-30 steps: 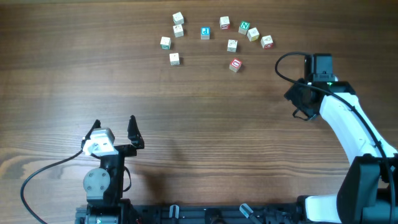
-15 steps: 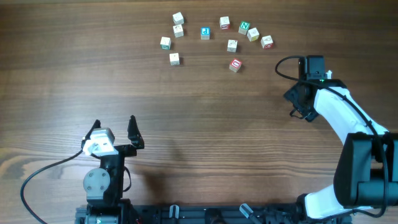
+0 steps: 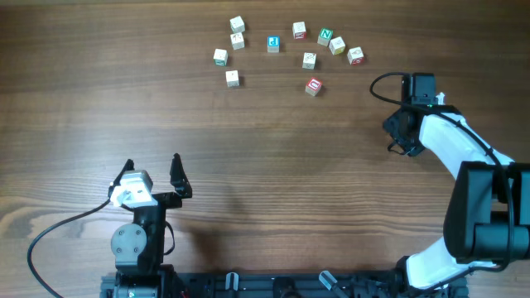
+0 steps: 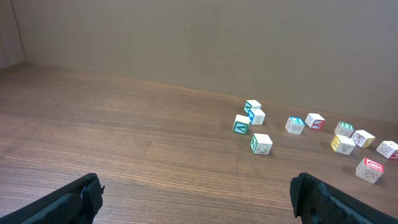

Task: Form a circle

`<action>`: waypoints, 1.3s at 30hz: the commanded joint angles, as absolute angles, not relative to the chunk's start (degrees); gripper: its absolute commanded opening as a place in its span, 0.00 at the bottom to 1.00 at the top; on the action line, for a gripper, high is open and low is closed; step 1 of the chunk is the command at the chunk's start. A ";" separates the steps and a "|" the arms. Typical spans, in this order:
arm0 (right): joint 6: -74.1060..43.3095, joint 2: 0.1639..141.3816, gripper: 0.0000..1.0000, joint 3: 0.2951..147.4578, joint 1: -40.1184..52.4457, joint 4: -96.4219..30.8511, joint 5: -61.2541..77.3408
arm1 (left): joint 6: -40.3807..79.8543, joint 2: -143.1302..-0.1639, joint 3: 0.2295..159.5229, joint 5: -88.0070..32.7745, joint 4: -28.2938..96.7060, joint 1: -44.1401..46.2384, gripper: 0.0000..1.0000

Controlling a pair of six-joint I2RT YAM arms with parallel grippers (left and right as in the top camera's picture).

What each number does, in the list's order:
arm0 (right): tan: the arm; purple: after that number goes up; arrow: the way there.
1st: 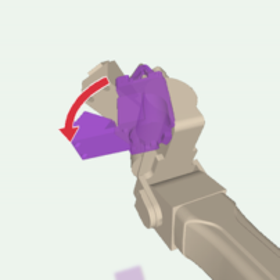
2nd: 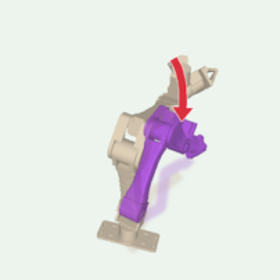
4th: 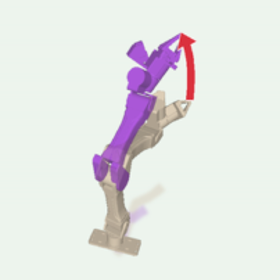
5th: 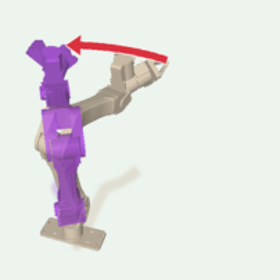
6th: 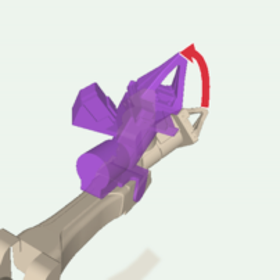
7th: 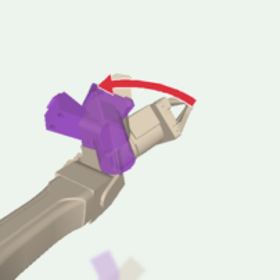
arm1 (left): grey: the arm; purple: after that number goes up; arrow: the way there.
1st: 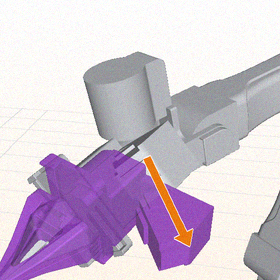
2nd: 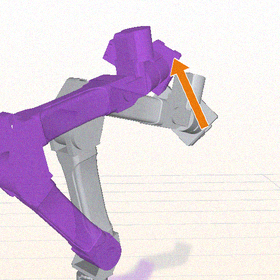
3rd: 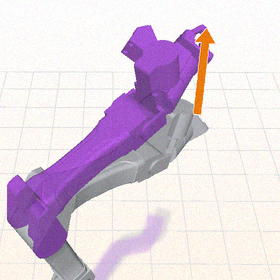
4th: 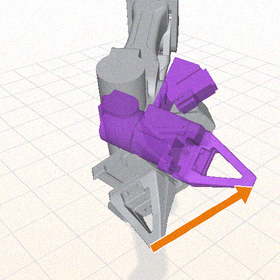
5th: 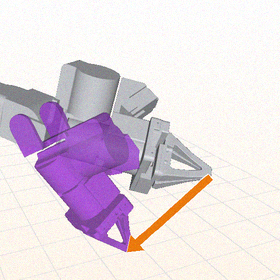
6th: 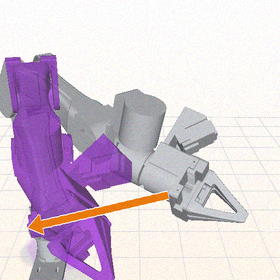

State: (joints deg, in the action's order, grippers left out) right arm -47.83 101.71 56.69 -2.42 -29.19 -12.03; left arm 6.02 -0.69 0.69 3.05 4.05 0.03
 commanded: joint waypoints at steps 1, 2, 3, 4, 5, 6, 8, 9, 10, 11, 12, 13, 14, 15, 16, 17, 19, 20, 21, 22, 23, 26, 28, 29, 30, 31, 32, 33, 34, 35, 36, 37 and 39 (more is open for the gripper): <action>-46.63 102.67 0.45 56.64 -2.50 -28.77 -11.55 | 4.71 -0.16 0.34 2.37 3.99 -0.34 1.00; -46.65 102.67 0.42 56.64 -2.50 -28.75 -11.57 | 4.71 -0.16 0.34 2.37 3.99 -0.34 1.00; -46.61 102.67 0.39 56.64 -2.50 -28.75 -11.57 | 4.71 -0.16 0.34 2.37 3.99 -0.34 1.00; -46.59 102.67 0.37 56.64 -2.50 -28.75 -11.55 | 4.71 -0.16 0.34 2.37 3.99 -0.34 1.00; -46.52 102.67 0.34 56.66 -2.50 -28.73 -11.53 | 4.71 -0.16 0.34 2.37 3.99 -0.34 1.00; -46.52 102.65 0.31 56.66 -2.50 -28.75 -11.46 | 4.71 -0.16 0.34 2.37 3.99 -0.34 1.00; -46.52 102.65 0.28 56.66 -2.50 -28.69 -10.68 | 4.71 -0.16 0.34 2.39 3.99 -0.34 1.00; -46.52 102.65 0.28 56.66 -2.50 -28.69 -9.98 | 4.71 -0.16 0.34 2.37 3.99 -0.34 1.00; -46.48 102.65 0.27 56.66 -2.50 -28.69 -9.32 | 4.71 -0.16 0.34 2.37 3.99 -0.34 1.00; -46.50 102.65 0.25 56.66 -2.48 -28.71 -8.82 | 4.71 -0.16 0.34 2.37 3.99 -0.34 1.00; -46.46 102.65 0.24 56.66 -2.48 -28.77 -8.43 | 4.71 -0.16 0.34 2.37 3.99 -0.34 1.00; -46.44 102.63 0.22 56.66 -2.48 -28.86 -7.94 | 4.71 -0.16 0.34 2.39 3.99 -0.34 1.00; -46.46 102.54 0.21 56.66 -2.48 -29.06 -7.11 | 4.71 -0.16 0.34 2.37 3.99 -0.34 1.00; -46.44 102.52 0.19 56.66 -2.48 -29.34 -5.74 | 4.71 -0.16 0.34 2.37 3.99 -0.34 1.00; -46.44 102.48 0.19 56.66 -2.44 -29.67 -4.43 | 4.73 -0.16 0.34 2.39 3.99 -0.34 1.00; -46.39 102.48 0.19 56.66 -2.42 -30.20 -3.05 | 4.71 -0.16 0.34 2.37 3.99 -0.34 1.00; -45.98 102.19 0.19 56.80 -1.98 -31.55 0.36 | 4.71 -0.16 0.34 2.39 3.99 -0.34 1.00; -45.54 102.06 0.19 56.90 -1.69 -31.88 1.32 | 4.71 -0.16 0.34 2.37 3.99 -0.34 1.00; -45.15 101.60 0.19 57.21 -0.93 -32.71 2.31 | 4.71 -0.16 0.34 2.37 3.99 -0.34 1.00; -45.17 100.97 0.20 57.36 -0.12 -33.58 2.28 | 4.71 -0.16 0.34 2.37 3.99 -0.34 1.00; -45.19 100.31 0.20 57.36 0.51 -33.95 2.26 | 4.71 -0.16 0.34 2.37 3.99 -0.34 1.00; -45.17 99.04 0.26 57.36 1.13 -34.30 2.28 | 4.71 -0.16 0.34 2.37 3.99 -0.34 1.00; -45.19 98.48 0.32 57.36 1.13 -34.79 2.28 | 4.71 -0.16 0.34 2.37 3.99 -0.34 1.00; -45.21 98.24 0.36 57.39 1.13 -34.96 2.28 | 4.73 -0.16 0.34 2.37 3.99 -0.34 1.00; -45.17 97.97 0.37 57.43 1.13 -35.05 2.48 | 4.71 -0.16 0.34 2.37 3.99 -0.34 1.00; -45.17 97.62 0.38 57.54 1.13 -35.05 2.63 | 4.71 -0.16 0.34 2.39 3.99 -0.34 1.00; -45.15 97.25 0.39 57.71 1.13 -35.07 2.70 | 4.71 -0.16 0.34 2.37 3.99 -0.34 1.00; -45.10 96.79 0.40 58.06 1.13 -35.24 2.70 | 4.71 -0.16 0.34 2.37 3.99 -0.34 1.00; -44.97 95.74 0.43 58.61 1.13 -35.24 2.70 | 4.71 -0.16 0.34 2.37 3.99 -0.34 1.00; -44.91 95.02 0.49 58.85 1.13 -35.24 2.63 | 4.71 -0.16 0.34 2.37 3.99 -0.34 1.00; -44.71 94.02 0.54 59.05 1.13 -35.18 2.39 | 4.71 -0.16 0.34 2.39 3.99 -0.34 1.00; -44.25 93.25 0.59 59.16 1.13 -34.94 1.65 | 4.71 -0.16 0.34 2.39 3.99 -0.34 1.00; -42.06 91.81 0.70 59.27 1.10 -33.06 -1.10 | 4.71 -0.16 0.34 2.37 3.99 -0.34 1.00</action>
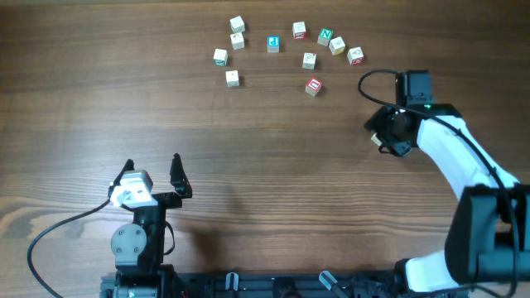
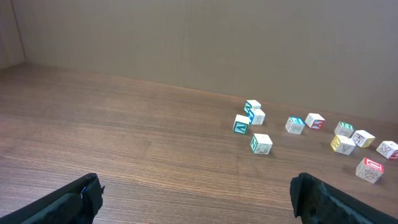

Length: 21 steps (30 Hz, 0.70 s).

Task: Form a circle

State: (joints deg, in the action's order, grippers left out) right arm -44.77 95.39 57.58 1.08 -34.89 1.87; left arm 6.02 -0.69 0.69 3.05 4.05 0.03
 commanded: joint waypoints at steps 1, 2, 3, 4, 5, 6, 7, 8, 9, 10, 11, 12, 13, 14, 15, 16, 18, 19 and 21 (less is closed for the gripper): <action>-41.06 91.57 0.63 59.27 1.10 -30.94 -2.26 | 4.71 -0.16 0.34 2.37 3.99 -0.34 1.00; -39.59 91.61 0.56 59.27 1.10 -28.08 -2.61 | 4.71 -0.16 0.34 2.37 3.99 -0.34 1.00; -38.92 91.92 0.52 59.27 1.10 -25.56 -2.81 | 4.71 -0.16 0.34 2.37 3.99 -0.34 1.00; -38.92 92.49 0.41 59.27 1.10 -21.82 -2.98 | 4.71 -0.16 0.34 2.37 3.99 -0.34 1.00; -38.96 92.92 0.35 59.27 1.10 -19.77 -2.98 | 4.71 -0.16 0.34 2.37 3.99 -0.34 1.00; -38.98 93.51 0.30 59.27 1.10 -17.54 -3.14 | 4.73 -0.16 0.34 2.37 3.99 -0.34 1.00; -38.94 94.21 0.23 59.27 1.10 -15.68 -3.18 | 4.71 -0.16 0.34 2.37 3.99 -0.34 1.00; -38.96 95.02 0.18 59.27 1.13 -13.85 -3.16 | 4.71 -0.16 0.34 2.37 3.99 -0.34 1.00; -38.96 95.61 0.13 59.27 1.13 -12.93 -3.14 | 4.71 -0.16 0.34 2.37 3.99 -0.34 1.00; -38.87 96.44 0.11 59.27 1.10 -12.12 -3.16 | 4.71 -0.16 0.34 2.39 3.99 -0.34 1.00; -38.70 97.25 0.10 59.29 1.10 -11.46 -3.20 | 4.71 -0.16 0.34 2.37 3.99 -0.34 1.00; -38.00 97.84 0.09 59.46 1.10 -10.98 -3.44 | 4.71 -0.16 0.34 2.37 3.99 -0.34 1.00; -37.47 98.48 0.09 59.99 1.10 -10.83 -4.38 | 4.71 -0.16 0.34 2.37 3.99 -0.34 1.00; -37.36 99.33 0.08 61.06 1.10 -10.96 -5.54 | 4.71 -0.16 0.34 2.37 3.99 -0.34 1.00; -36.84 100.16 0.07 62.37 1.13 -10.96 -6.13 | 4.73 -0.16 0.34 2.39 3.99 -0.34 1.00; -36.10 100.99 0.06 63.68 1.13 -11.00 -6.35 | 4.71 -0.16 0.34 2.37 3.99 -0.34 1.00; -35.99 103.53 0.05 67.64 1.13 -13.67 -8.16 | 4.71 -0.16 0.34 2.37 3.99 -0.34 1.00; -35.99 104.95 0.05 69.32 1.10 -15.40 -8.64 | 4.71 -0.16 0.34 2.37 3.99 -0.34 1.00; -36.07 107.81 0.05 71.75 1.13 -17.61 -9.23 | 4.71 -0.16 0.34 2.37 3.99 -0.34 1.00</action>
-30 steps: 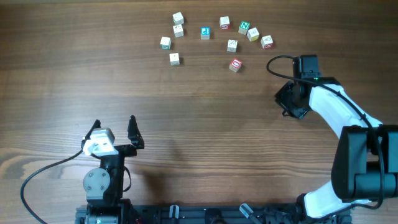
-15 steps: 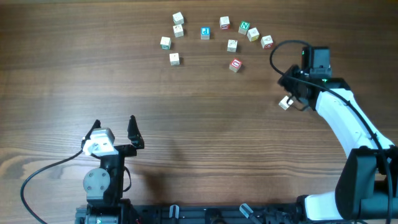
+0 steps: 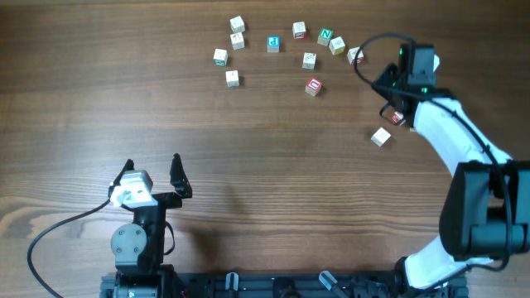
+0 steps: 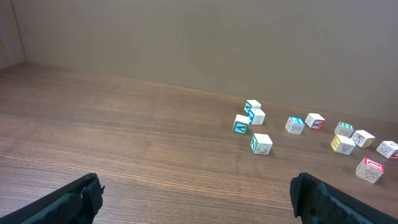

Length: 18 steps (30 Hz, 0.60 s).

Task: Form a circle

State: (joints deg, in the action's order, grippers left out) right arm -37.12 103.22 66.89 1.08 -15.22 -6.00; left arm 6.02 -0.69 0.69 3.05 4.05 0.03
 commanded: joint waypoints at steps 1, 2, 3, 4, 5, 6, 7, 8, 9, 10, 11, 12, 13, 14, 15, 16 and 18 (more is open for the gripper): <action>-36.14 108.71 0.05 72.60 1.10 -18.31 -9.21 | 4.71 -0.16 0.34 2.37 3.99 -0.34 1.00; -36.25 109.60 0.05 73.60 1.13 -19.44 -9.23 | 4.71 -0.16 0.34 2.37 3.99 -0.34 1.00; -36.73 110.28 0.05 74.70 1.10 -20.84 -9.45 | 4.71 -0.16 0.34 2.37 3.99 -0.34 1.00; -37.91 110.52 0.04 75.50 1.10 -22.48 -10.13 | 4.71 -0.16 0.34 2.37 3.99 -0.34 1.00; -39.44 110.63 0.05 75.83 1.10 -23.88 -11.07 | 4.71 -0.16 0.34 2.37 3.99 -0.34 1.00; -40.56 110.63 0.05 75.83 1.10 -24.97 -11.62 | 4.71 -0.16 0.34 2.39 3.99 -0.34 1.00; -41.39 110.67 0.05 75.83 1.10 -25.96 -11.81 | 4.71 -0.16 0.34 2.37 3.99 -0.34 1.00; -42.44 110.74 0.05 75.83 1.06 -27.31 -12.05 | 4.71 -0.16 0.34 2.37 3.99 -0.34 1.00; -42.72 110.74 0.05 75.83 1.06 -28.01 -12.03 | 4.71 -0.16 0.34 2.37 3.99 -0.34 1.00; -43.77 110.74 0.05 75.83 1.06 -28.88 -12.08 | 4.71 -0.16 0.34 2.37 3.99 -0.34 1.00; -44.82 110.74 0.05 75.83 1.06 -29.87 -12.43 | 4.71 -0.16 0.34 2.37 3.99 -0.34 1.00; -45.87 110.74 0.05 75.83 1.06 -30.74 -13.15 | 4.71 -0.16 0.34 2.37 3.99 -0.34 1.00; -46.74 110.74 0.05 75.83 1.06 -31.22 -13.74 | 4.73 -0.16 0.34 2.37 3.99 -0.34 1.00; -46.78 110.80 0.05 75.83 1.06 -31.18 -13.82 | 4.71 -0.16 0.34 2.37 3.99 -0.34 1.00; -47.46 110.87 0.05 75.83 1.06 -31.16 -14.39 | 4.71 -0.16 0.34 2.39 3.99 -0.34 1.00; -48.51 111.20 0.05 75.83 1.06 -30.98 -15.49 | 4.71 -0.16 0.34 2.37 3.99 -0.34 1.00; -48.90 111.90 0.05 75.83 0.84 -29.74 -15.84 | 4.71 -0.16 0.34 2.37 3.99 -0.34 1.00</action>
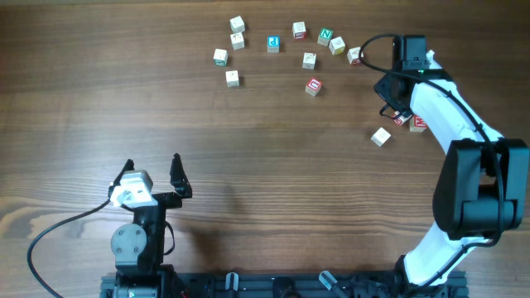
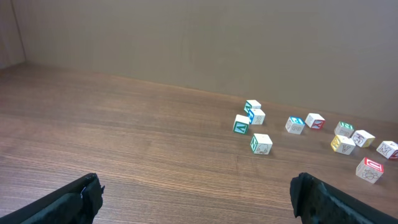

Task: Form a circle

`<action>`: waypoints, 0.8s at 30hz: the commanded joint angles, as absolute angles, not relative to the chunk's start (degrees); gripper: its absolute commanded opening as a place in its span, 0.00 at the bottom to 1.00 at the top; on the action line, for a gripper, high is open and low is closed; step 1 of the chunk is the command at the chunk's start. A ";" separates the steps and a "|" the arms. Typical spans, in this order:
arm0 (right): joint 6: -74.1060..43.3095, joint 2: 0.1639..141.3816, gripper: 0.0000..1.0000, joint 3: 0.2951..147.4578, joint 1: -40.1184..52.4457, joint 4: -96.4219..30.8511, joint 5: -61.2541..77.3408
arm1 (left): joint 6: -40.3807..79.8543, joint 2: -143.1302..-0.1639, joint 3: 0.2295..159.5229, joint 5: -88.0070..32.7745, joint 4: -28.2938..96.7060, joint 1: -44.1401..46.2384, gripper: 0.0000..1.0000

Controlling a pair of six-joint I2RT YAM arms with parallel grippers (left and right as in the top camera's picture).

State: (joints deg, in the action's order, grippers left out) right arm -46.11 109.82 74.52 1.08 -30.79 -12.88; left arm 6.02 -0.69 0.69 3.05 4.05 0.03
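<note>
Several small lettered cubes lie in a loose arc at the far side, from a white cube (image 1: 232, 78) on the left to a red-marked cube (image 1: 354, 55) on the right. One red-topped cube (image 1: 313, 86) sits inside the arc. A white cube (image 1: 380, 136) lies alone lower right, and a red cube (image 1: 418, 122) rests beside the right arm. My right gripper (image 1: 396, 106) hangs just above that red cube; its jaws are hidden. My left gripper (image 2: 196, 202) stands open and empty near the front, far from the cubes (image 2: 261, 144).
The right arm's black cable (image 1: 368, 50) loops over the right end of the arc. The left arm's base and cable (image 1: 50, 236) sit at the front left. A brown wall (image 2: 199, 37) rises behind the table's far edge.
The right arm's wrist has shifted a little toward the far edge. The red cube beside it shows more fully. The lone white cube and the arc have not moved. The left arm is unchanged.
First the right gripper hung at the right, below the arc. Then it was further left with a pale cube at its tip. After that the white cube lay alone on the table and the gripper stood nearer the arc, where it remains. The left gripper stayed open throughout.
</note>
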 commanded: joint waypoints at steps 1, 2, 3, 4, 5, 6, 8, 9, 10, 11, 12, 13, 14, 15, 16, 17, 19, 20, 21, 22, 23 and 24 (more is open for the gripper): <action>-49.82 112.29 0.05 75.83 0.58 -29.61 -15.86 | 4.73 -0.16 0.34 2.37 3.99 -0.34 1.00; -50.43 112.84 0.04 75.83 0.19 -29.65 -15.70 | 4.71 -0.16 0.34 2.37 3.99 -0.34 1.00; -51.03 113.36 0.05 75.83 -0.23 -29.85 -15.14 | 4.71 -0.16 0.34 2.37 3.99 -0.34 1.00; -51.27 114.24 0.05 75.83 -0.73 -29.87 -14.13 | 4.71 -0.16 0.34 2.37 3.99 -0.34 1.00; -51.51 114.89 0.05 75.83 -1.28 -29.76 -12.93 | 4.73 -0.16 0.34 2.37 3.99 -0.34 1.00; -51.51 114.93 0.05 75.83 -1.85 -29.89 -11.92 | 4.71 -0.16 0.34 2.37 3.99 -0.34 1.00; -51.62 114.93 0.05 75.83 -2.11 -30.30 -11.73 | 4.71 -0.16 0.34 2.37 3.99 -0.34 1.00; -51.64 114.93 0.05 75.83 -2.11 -30.30 -11.75 | 4.71 -0.16 0.34 2.37 3.99 -0.34 1.00; -51.64 114.93 0.05 75.83 -2.11 -30.30 -11.77 | 4.71 -0.16 0.34 2.37 3.99 -0.34 1.00; -51.59 114.93 0.05 75.83 -2.11 -30.35 -11.77 | 4.71 -0.16 0.34 2.39 3.99 -0.34 1.00; -51.62 114.93 0.05 75.83 -2.11 -30.46 -11.75 | 4.71 -0.16 0.34 2.37 3.99 -0.34 1.00; -51.64 114.93 0.05 75.83 -2.11 -30.52 -11.75 | 4.71 -0.16 0.34 2.37 3.99 -0.34 1.00; -51.62 114.93 0.04 75.83 -2.11 -30.59 -11.75 | 4.71 -0.16 0.34 2.37 3.99 -0.34 1.00; -51.64 114.93 0.05 75.83 -2.11 -30.59 -11.75 | 4.73 -0.16 0.34 2.39 3.99 -0.34 1.00; -51.59 114.93 0.05 75.83 -2.11 -30.59 -11.70 | 4.71 -0.16 0.34 2.37 3.99 -0.34 1.00; -51.62 114.93 0.05 75.83 -2.11 -30.59 -11.57 | 4.71 -0.16 0.34 2.37 3.99 -0.34 1.00; -51.59 114.91 0.04 75.83 -2.11 -30.92 -11.51 | 4.71 -0.16 0.34 2.39 3.99 -0.34 1.00; -51.42 114.91 0.05 75.83 -2.11 -31.09 -11.46 | 4.71 -0.16 0.34 2.39 3.99 -0.34 1.00; -51.42 114.91 0.05 75.83 -2.11 -31.18 -11.44 | 4.71 -0.16 0.34 2.37 3.99 -0.34 1.00; -51.35 114.91 0.05 75.83 -2.11 -31.20 -11.29 | 4.71 -0.16 0.34 2.37 3.99 -0.34 1.00; -51.31 114.91 0.04 75.83 -2.11 -31.20 -11.22 | 4.71 -0.16 0.34 2.39 3.99 -0.34 1.00; -51.18 114.89 0.04 75.83 -2.11 -31.31 -11.03 | 4.73 -0.16 0.34 2.37 3.99 -0.34 1.00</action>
State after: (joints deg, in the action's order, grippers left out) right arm -50.96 114.41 74.74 -2.31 -30.94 -12.01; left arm 6.02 -0.69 0.69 3.05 4.05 0.03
